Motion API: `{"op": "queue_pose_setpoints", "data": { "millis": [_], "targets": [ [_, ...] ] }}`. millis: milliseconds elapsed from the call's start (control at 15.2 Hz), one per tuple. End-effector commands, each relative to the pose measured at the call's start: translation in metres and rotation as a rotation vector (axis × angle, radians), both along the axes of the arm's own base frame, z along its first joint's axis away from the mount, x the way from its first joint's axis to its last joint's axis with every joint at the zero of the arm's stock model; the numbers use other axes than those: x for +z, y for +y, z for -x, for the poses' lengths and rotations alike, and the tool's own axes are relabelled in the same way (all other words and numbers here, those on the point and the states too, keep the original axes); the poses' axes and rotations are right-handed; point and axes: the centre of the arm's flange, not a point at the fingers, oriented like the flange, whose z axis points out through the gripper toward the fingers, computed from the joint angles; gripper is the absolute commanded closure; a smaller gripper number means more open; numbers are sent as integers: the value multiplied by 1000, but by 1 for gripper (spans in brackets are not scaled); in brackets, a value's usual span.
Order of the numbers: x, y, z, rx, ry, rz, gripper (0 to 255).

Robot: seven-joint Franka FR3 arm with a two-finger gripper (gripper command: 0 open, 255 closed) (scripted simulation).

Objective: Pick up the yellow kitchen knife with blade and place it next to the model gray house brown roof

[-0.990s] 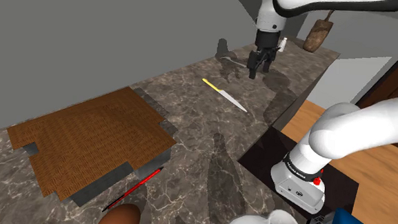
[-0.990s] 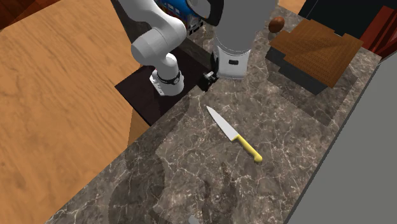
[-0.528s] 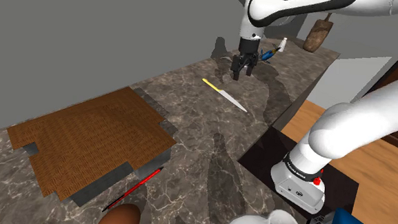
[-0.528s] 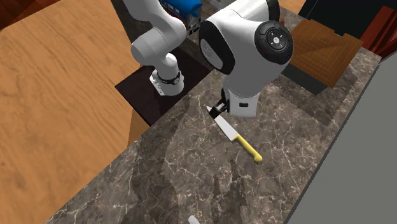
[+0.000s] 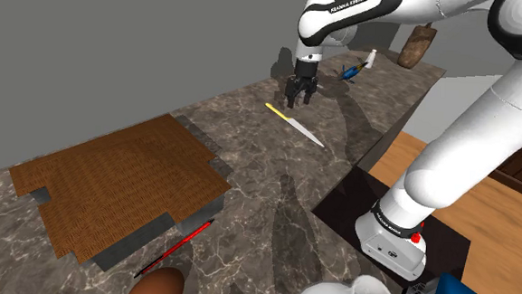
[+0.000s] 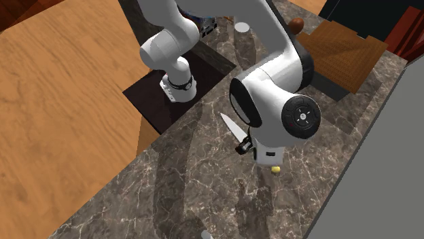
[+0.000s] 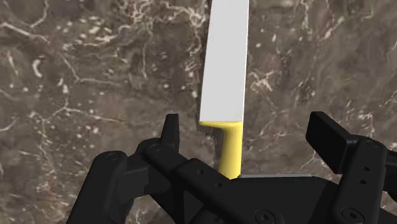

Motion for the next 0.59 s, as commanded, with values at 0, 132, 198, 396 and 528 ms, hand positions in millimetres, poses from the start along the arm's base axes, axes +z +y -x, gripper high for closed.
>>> {"op": "queue_pose_setpoints", "data": {
  "millis": [0,132,198,396,528],
  "targets": [
    [-18,-8,-23,-4,-1,-19,0],
    [-28,-12,-35,-6,-1,-30,0],
    [-33,-11,-34,-6,-1,-30,0],
    [-49,-9,-32,-6,-1,-30,0],
    [-59,-7,-30,-6,-1,-30,0]
  ]
}}
